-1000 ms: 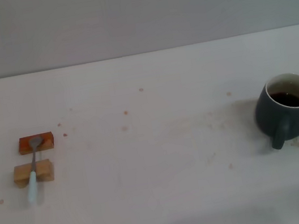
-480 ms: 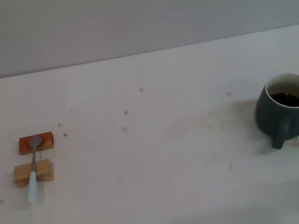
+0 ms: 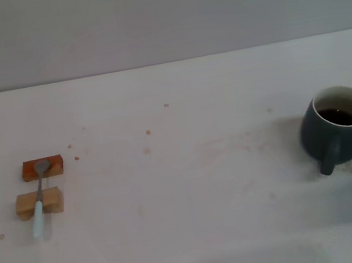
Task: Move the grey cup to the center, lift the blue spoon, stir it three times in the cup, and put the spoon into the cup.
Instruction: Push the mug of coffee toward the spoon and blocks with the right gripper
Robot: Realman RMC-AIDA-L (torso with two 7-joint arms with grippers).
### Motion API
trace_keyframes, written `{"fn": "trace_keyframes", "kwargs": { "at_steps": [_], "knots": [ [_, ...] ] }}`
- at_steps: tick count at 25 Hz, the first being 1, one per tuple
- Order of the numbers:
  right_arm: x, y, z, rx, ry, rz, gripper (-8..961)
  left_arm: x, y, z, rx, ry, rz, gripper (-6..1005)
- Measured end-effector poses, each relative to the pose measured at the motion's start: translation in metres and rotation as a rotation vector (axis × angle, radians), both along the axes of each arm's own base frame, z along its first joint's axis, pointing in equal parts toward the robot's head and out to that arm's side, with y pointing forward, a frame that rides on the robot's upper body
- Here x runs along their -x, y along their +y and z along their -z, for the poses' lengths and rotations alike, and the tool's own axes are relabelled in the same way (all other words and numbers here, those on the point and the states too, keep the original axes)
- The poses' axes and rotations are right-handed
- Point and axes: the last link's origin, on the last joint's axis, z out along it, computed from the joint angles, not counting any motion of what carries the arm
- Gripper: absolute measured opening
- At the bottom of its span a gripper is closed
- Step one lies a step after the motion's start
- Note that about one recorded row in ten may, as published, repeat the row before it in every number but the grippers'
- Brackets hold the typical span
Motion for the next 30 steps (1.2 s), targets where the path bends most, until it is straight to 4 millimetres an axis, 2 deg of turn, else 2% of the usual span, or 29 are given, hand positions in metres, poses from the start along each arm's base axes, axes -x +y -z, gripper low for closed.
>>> {"fn": "trace_keyframes", "kwargs": {
  "at_steps": [10,30],
  "knots": [
    [0.03,0.024,0.027,0.15,-0.055,-0.075,37,-0.001,0.001,0.0,-0.006,0.0,-0.001,661],
    [0.074,0.053,0.05,0.25,-0.085,-0.123,38,-0.002,0.002,0.0,-0.011,-0.003,0.003,661]
  ]
}}
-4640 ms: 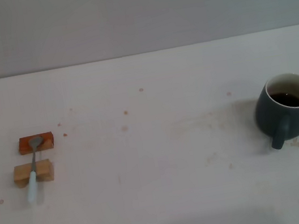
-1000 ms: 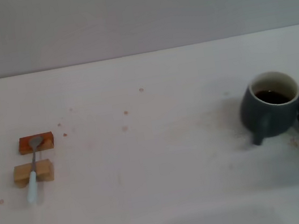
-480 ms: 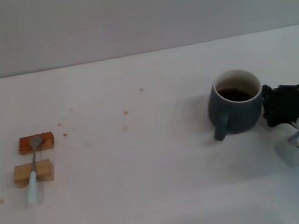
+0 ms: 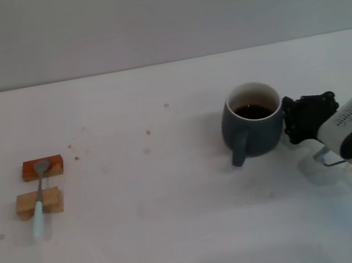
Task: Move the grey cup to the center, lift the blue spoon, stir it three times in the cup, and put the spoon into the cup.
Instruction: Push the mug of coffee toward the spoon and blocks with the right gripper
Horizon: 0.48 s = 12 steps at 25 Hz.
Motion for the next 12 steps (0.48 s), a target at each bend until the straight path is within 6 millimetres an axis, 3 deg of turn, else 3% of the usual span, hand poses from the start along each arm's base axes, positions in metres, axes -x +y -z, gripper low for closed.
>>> {"fn": "trace_keyframes", "kwargs": {
  "at_steps": [12],
  "knots": [
    [0.029,0.009,0.015,0.052,0.015,-0.023,39,0.0,-0.002,0.002,0.007,0.007,0.004,661]
  ]
}}
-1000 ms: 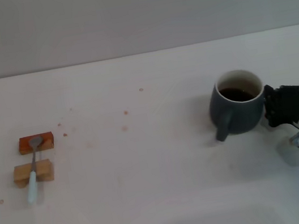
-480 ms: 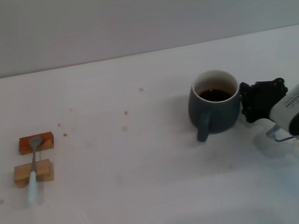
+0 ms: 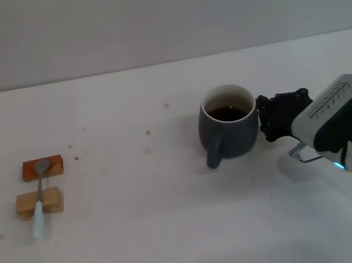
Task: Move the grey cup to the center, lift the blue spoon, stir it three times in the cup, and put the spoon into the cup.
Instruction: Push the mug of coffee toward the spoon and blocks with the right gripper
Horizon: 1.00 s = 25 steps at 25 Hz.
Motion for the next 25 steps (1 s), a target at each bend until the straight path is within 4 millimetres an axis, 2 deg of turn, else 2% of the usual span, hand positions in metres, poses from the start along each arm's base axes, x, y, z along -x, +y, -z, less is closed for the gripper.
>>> {"fn": "trace_keyframes", "kwargs": {
  "at_steps": [6,25],
  "knots": [
    [0.016,0.005,0.006,0.023,-0.003,-0.019,39,-0.002,0.0,0.0,0.003,0.005,0.013,661],
    [0.042,0.006,0.022,0.094,-0.009,-0.058,40,-0.007,0.001,-0.001,-0.006,0.02,0.041,660]
  ]
}}
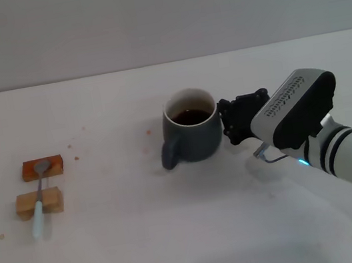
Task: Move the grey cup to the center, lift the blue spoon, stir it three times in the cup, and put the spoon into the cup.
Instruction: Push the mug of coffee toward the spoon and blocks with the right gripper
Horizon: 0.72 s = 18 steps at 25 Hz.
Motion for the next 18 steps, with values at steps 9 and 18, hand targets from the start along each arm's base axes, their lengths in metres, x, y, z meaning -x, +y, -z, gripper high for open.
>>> {"fn": "trace_keyframes", "kwargs": {
  "at_steps": [9,18],
  "knots": [
    [0.012,-0.003,0.01,0.039,-0.007,-0.03,40,-0.002,-0.001,0.003,0.005,0.005,0.015,660],
    [0.025,-0.007,0.019,0.079,-0.017,-0.074,41,-0.002,-0.002,0.006,0.011,0.006,0.015,660]
  ]
}}
